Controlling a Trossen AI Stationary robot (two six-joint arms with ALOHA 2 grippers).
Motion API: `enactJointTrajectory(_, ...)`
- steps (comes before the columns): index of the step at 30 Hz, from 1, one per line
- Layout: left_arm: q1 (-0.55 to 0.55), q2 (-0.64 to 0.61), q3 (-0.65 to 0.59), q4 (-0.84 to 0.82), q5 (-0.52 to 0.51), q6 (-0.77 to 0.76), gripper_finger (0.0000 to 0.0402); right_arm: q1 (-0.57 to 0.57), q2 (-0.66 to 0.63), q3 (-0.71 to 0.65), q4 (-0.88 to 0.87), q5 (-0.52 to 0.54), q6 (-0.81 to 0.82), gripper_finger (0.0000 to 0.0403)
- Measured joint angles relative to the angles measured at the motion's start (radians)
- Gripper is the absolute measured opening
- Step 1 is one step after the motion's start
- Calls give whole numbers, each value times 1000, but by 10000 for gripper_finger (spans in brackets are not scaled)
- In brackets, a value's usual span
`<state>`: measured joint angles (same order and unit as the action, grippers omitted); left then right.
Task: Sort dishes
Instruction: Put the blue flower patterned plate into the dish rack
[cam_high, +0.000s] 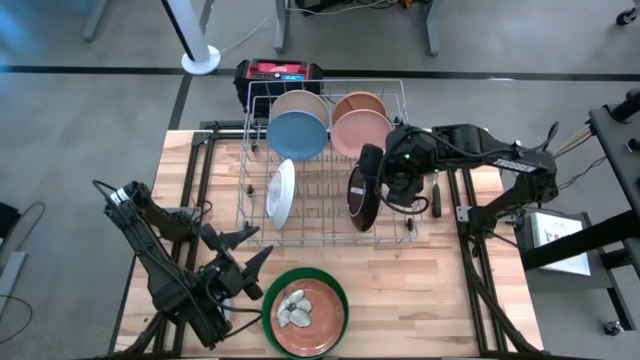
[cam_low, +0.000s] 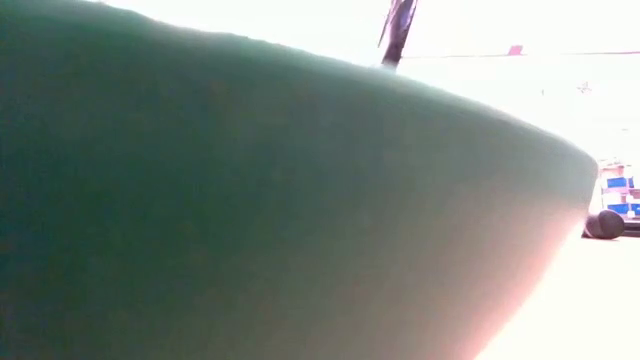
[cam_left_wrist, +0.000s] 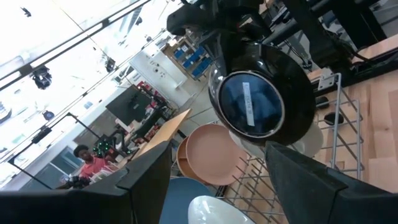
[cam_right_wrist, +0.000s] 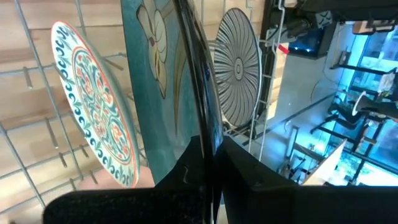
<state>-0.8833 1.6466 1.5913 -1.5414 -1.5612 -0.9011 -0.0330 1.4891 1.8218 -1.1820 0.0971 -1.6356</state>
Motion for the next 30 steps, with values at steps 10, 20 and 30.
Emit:
enactJointTrajectory(10,0,0,0,0,0,10,247,0,5,8,4,19,0,7)
enactJointTrajectory(20,0,1,0,0,0,24,247,-29,80,8,9,35,-44,8)
enactJointTrajectory(30,0,1,0,0,25,24,247,-54,95,7,30,33,-50,8)
